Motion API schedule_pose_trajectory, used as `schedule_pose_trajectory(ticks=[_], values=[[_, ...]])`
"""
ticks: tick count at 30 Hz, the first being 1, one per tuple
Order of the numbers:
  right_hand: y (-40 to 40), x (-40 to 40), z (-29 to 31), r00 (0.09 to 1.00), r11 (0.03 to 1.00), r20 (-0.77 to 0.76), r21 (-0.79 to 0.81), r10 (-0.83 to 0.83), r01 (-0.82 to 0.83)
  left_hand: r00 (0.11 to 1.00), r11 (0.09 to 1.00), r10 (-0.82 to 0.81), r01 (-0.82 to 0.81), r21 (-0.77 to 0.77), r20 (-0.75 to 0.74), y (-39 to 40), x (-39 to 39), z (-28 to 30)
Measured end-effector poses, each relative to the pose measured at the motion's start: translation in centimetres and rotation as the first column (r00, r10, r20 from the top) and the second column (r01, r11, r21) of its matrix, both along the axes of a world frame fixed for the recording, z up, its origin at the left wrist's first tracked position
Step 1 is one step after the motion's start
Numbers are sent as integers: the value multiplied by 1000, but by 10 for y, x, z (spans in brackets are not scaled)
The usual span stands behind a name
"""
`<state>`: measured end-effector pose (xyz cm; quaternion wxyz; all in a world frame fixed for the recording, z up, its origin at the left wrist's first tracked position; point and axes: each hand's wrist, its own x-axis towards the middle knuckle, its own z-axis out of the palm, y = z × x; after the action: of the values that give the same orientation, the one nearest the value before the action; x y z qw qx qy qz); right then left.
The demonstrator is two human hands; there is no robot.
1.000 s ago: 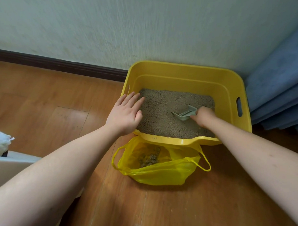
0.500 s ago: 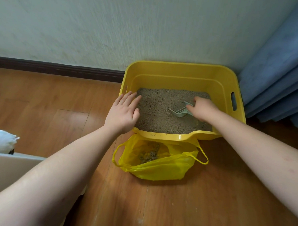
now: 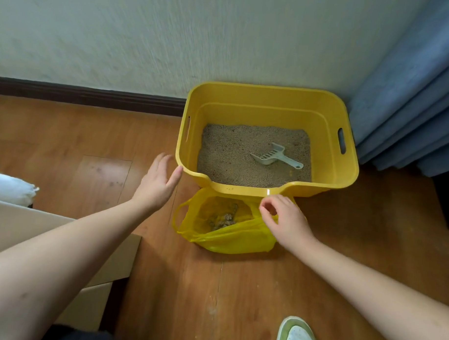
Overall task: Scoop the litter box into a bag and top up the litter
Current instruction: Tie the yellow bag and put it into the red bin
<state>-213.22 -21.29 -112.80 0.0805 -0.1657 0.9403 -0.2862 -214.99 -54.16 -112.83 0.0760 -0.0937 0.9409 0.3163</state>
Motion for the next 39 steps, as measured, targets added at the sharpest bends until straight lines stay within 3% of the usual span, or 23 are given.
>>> schedule_pose_trajectory(ticks=[4, 6, 9, 11, 15, 19, 23, 25, 29, 39], values=[[23, 24, -35, 931, 943, -191, 60, -312, 328, 925, 983, -114, 51, 178, 362, -7, 13, -10], [30, 22, -43, 884, 882, -104, 83, -455, 463, 872, 976, -196, 130, 174, 448, -4, 17, -15], [35, 12, -51, 805, 823, 185, 44, -564, 567, 824, 961, -274, 260, 98, 496, 3, 16, -22], [36, 7, -54, 779, 818, 302, 5, -549, 575, 820, 957, -281, 277, 84, 499, 8, 15, -18], [40, 12, -55, 815, 849, 302, -31, -495, 527, 849, 957, -256, 289, -1, 462, 13, 19, -14], [34, 35, -48, 745, 825, 519, -126, -418, 551, 869, 983, -181, 174, 59, 461, 23, 49, -17], [35, 63, -18, 680, 756, 609, -192, -408, 626, 882, 995, -70, 30, 93, 466, 40, 74, -2], [36, 74, 6, 643, 715, 632, -195, -432, 672, 889, 994, 14, -63, 93, 457, 49, 85, 15], [35, 90, 61, 651, 737, 611, -156, -452, 658, 893, 964, 153, -229, 134, 423, 67, 101, 61], [16, 87, 177, 625, 755, 635, -99, -454, 648, 861, 937, 227, -320, 137, 456, 66, 123, 160]])
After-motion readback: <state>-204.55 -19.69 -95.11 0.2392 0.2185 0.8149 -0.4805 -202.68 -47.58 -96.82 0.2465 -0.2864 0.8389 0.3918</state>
